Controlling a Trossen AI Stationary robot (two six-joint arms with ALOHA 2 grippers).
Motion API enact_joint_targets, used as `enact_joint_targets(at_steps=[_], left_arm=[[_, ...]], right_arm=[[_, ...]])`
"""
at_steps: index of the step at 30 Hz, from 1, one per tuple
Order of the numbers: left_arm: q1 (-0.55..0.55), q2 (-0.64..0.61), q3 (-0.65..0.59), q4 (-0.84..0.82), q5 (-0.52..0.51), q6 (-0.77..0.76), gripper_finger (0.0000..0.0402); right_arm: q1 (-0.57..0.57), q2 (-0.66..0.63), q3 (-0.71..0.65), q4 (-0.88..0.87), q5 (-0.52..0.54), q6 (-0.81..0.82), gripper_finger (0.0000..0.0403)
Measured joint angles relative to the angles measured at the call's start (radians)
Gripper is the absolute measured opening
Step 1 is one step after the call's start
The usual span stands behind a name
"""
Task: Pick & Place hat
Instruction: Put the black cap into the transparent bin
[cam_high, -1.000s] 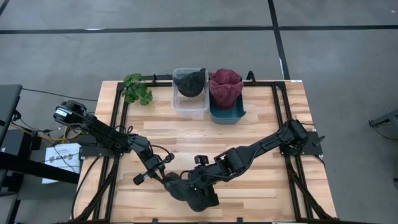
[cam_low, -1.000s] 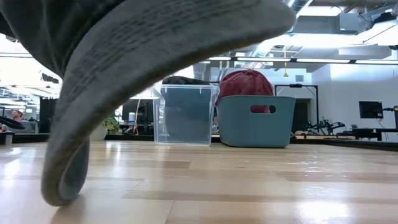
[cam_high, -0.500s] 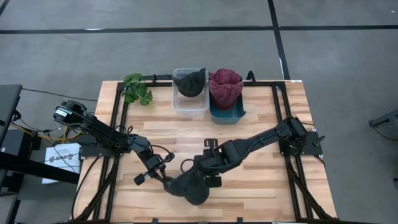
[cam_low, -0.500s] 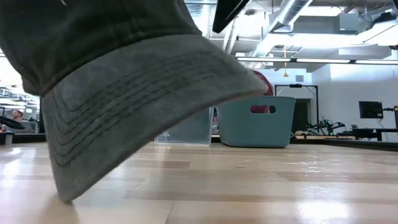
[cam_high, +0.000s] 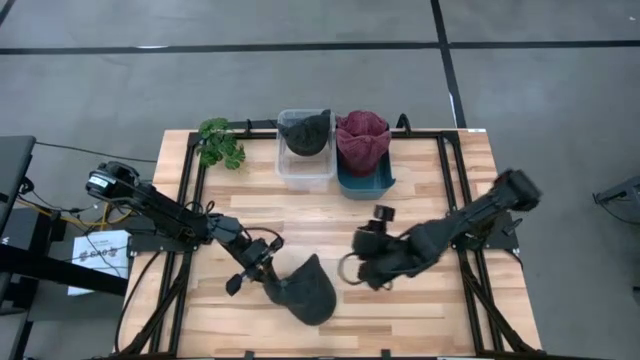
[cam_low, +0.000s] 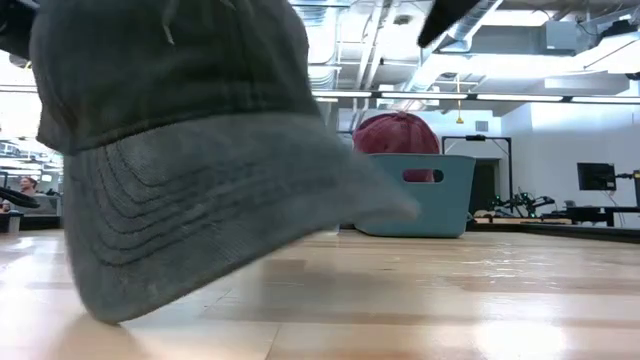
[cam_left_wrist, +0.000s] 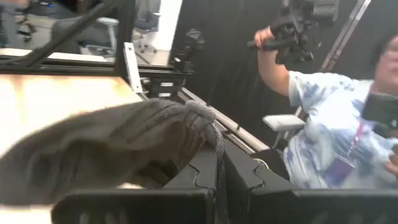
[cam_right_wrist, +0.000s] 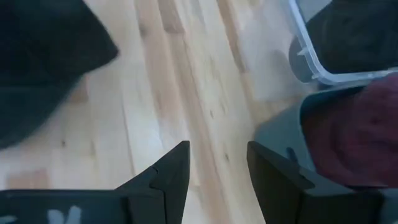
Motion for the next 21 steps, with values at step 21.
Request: enact_joint_targets(at_steps=[21], left_arm=[[0.379, -0.189, 0.321, -0.543, 0.225, 0.167, 0.0010]], right_arm=[[-0.017, -0.314, -1.151, 1.777, 0.026, -0.459, 0.0157]])
